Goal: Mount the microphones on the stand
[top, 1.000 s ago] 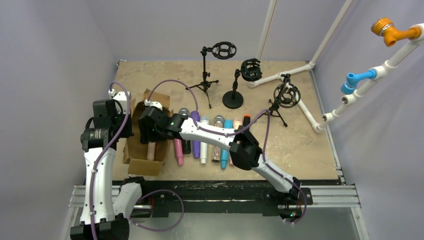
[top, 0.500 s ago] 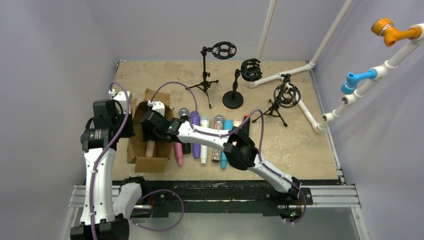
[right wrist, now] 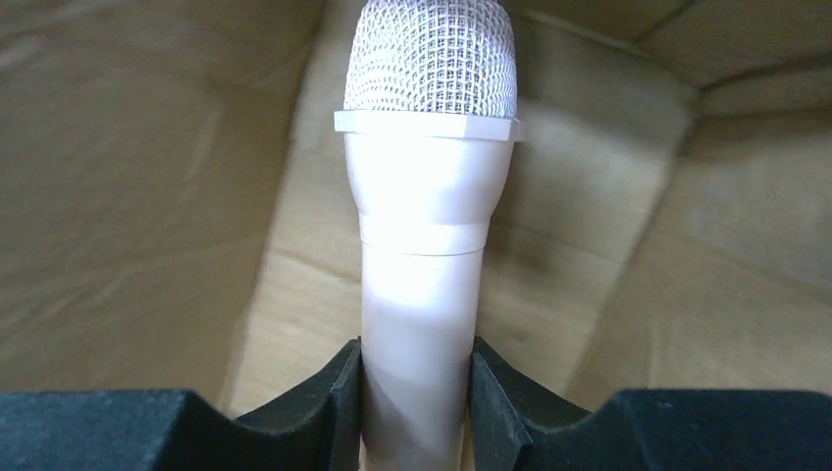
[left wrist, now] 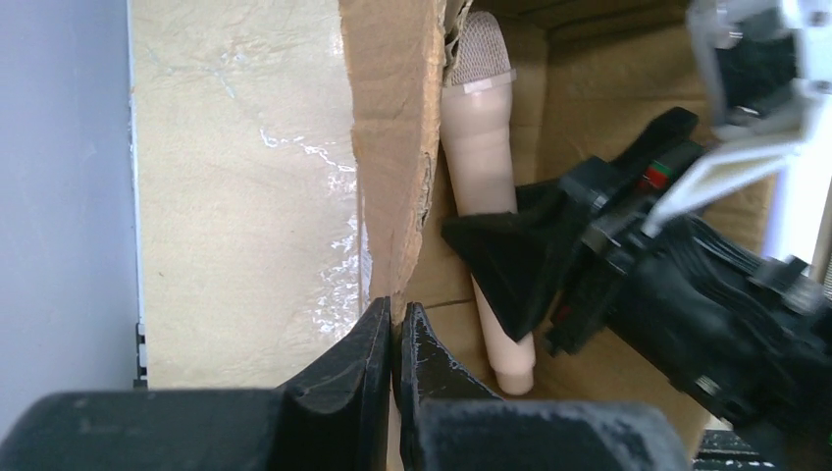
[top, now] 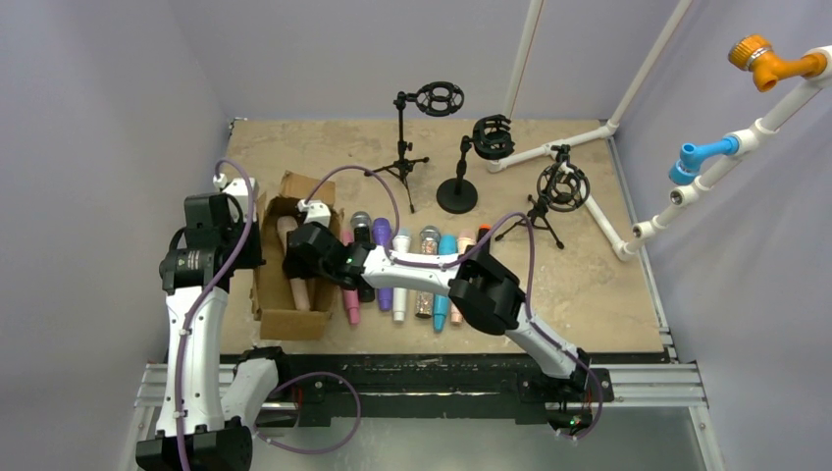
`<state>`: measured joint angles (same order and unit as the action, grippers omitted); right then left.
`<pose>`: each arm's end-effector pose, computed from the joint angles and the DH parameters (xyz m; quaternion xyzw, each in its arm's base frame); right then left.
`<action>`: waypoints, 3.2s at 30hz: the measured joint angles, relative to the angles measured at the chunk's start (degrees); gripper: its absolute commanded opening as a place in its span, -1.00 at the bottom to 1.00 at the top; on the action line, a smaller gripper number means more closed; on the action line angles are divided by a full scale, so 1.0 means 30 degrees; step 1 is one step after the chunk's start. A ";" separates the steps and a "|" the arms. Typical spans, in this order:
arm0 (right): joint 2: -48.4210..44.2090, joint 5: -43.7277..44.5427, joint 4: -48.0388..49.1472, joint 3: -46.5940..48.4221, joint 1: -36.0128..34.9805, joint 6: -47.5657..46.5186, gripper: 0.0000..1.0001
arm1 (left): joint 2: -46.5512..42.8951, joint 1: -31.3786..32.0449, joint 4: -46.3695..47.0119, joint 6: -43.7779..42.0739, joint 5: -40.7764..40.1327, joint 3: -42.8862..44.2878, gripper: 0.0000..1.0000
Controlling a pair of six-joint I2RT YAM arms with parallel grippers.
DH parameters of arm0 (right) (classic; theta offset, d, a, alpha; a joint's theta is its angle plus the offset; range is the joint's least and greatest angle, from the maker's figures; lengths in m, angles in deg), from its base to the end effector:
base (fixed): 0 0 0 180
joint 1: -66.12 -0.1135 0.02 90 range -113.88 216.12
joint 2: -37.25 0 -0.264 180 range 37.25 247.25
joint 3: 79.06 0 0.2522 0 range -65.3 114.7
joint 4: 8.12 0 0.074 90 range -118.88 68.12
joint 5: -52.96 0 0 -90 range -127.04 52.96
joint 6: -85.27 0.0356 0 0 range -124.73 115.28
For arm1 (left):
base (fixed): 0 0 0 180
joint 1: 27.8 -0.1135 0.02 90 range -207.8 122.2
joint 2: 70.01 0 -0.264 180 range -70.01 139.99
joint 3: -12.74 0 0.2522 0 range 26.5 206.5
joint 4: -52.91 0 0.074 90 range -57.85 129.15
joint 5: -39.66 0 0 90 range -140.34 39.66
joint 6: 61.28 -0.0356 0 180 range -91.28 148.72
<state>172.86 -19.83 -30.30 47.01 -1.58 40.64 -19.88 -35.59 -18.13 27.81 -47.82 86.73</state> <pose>0.2182 0.5042 0.1996 -0.0957 0.8614 0.3296 0.3745 0.1547 0.0196 0.3378 -0.0478 0.9296 0.0073 0.3655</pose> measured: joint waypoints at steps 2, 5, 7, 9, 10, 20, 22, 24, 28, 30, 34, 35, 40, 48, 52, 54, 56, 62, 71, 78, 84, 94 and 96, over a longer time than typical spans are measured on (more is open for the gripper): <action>-0.0758 -0.0780 0.0772 -0.0925 0.0000 0.0007 -1.00 | 0.0000 0.0000 0.0087 -0.0138 -0.0219 0.0000 -1.00; -0.2266 -0.1698 0.1596 -0.1821 0.0029 0.0007 -1.00 | 0.0036 0.0022 0.0401 -0.0423 -0.0816 0.0000 -1.00; -0.3585 -0.2251 0.2259 -0.2528 0.0095 0.0007 -1.00 | 0.0204 0.0029 0.0678 -0.0590 -0.1523 -0.0007 -1.00; -0.4867 -0.2616 0.2550 -0.2973 0.0189 0.0007 -1.00 | 0.0612 0.0036 0.1042 -0.0794 -0.2594 -0.0007 -1.00; -0.5501 -0.2696 0.2725 -0.3140 0.0233 0.0007 -1.00 | 0.0831 0.0029 0.1166 -0.0984 -0.3096 -0.0007 -1.00; -0.9850 -0.3723 0.3563 -0.6688 0.2127 0.0678 -1.00 | 0.2375 -0.0146 0.3432 -0.3497 -0.7526 -0.0189 -0.98; -1.0258 -0.3621 0.3045 -0.7526 0.2732 0.0743 -1.00 | 0.2885 -0.0590 0.3971 -0.4044 -0.7912 -0.0189 -0.62; -1.0462 -0.3585 0.2324 -0.8247 0.3344 0.0816 -1.00 | 0.3599 -0.1472 0.4510 -0.4597 -0.8021 -0.0189 -0.15; -1.0214 -0.3169 0.0590 -0.8699 0.4044 0.0874 -1.00 | 0.4932 -0.2849 0.5442 -0.5464 -0.8167 -0.0189 0.37; -1.0061 -0.2958 -0.0015 -0.8845 0.4044 0.0874 -1.00 | 0.5217 -0.2987 0.5676 -0.5683 -0.8211 -0.0189 0.64; -0.9675 -0.2528 -0.0867 -0.8859 0.3869 0.0874 -1.00 | 0.5122 -0.2987 0.5129 -0.5625 -0.7650 0.0481 0.87; -0.9566 -0.2412 -0.1078 -0.8859 0.3818 0.0874 -1.00 | 0.5115 -0.2987 0.4670 -0.5508 -0.7329 0.0998 0.89; -0.8582 -0.1515 -0.1858 -0.8816 0.3781 0.0860 -1.00 | 0.4488 -0.2980 0.2783 -0.4750 -0.4313 0.3344 0.89; -0.6717 -0.0554 -0.2849 -0.8816 0.3789 0.0809 -1.00 | 0.4991 -0.2463 0.1749 -0.4539 -0.1734 0.1508 0.50; -0.6244 -0.0481 -0.3045 -0.8808 0.3789 0.0780 -0.89 | 0.6404 -0.2463 0.1785 -0.4619 -0.1494 0.0168 0.22; -0.6200 -0.0466 -0.3177 -0.8808 0.3789 0.0787 -0.65 | 0.6725 -0.2463 0.1843 -0.4838 -0.1392 -0.0386 0.04; -0.6200 -0.0459 -0.3257 -0.8808 0.3789 0.0780 -0.48 | 0.6754 -0.2463 0.1851 -0.5078 -0.1355 -0.0758 -0.15; -0.6200 -0.0474 -0.3351 -0.8801 0.3789 0.0787 -0.11 | 0.6710 -0.2463 0.2076 -0.5960 -0.1202 -0.1341 -0.57; -0.6222 -0.0379 -0.3679 -0.8786 0.3789 0.0809 0.17 | 0.6703 -0.2448 0.1880 -0.6411 0.0080 -0.1501 -0.67; -0.6623 0.0015 -0.4495 -0.8757 0.3789 0.0816 0.15 | 0.6900 -0.2288 0.1596 -0.6339 0.1049 -0.1290 -0.72; -0.8153 0.0517 -0.4925 -0.8743 0.3599 0.0801 0.12 | 0.7410 -0.2266 0.1596 -0.6390 0.1166 -0.0823 -0.83; -0.8051 0.0867 -0.4692 -0.6433 0.2295 0.0000 0.12 | 0.8604 -0.2259 0.1654 -0.6579 0.1224 0.0437 -0.92; -0.7774 0.0568 -0.4386 -0.6331 0.2127 -0.0284 0.12 | 0.8918 -0.2251 0.1639 -0.6630 0.1253 0.0794 -0.95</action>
<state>149.54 -18.12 -43.46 28.02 4.80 39.79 6.87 -42.35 -13.21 7.92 -44.06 89.11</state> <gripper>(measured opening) 0.558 0.065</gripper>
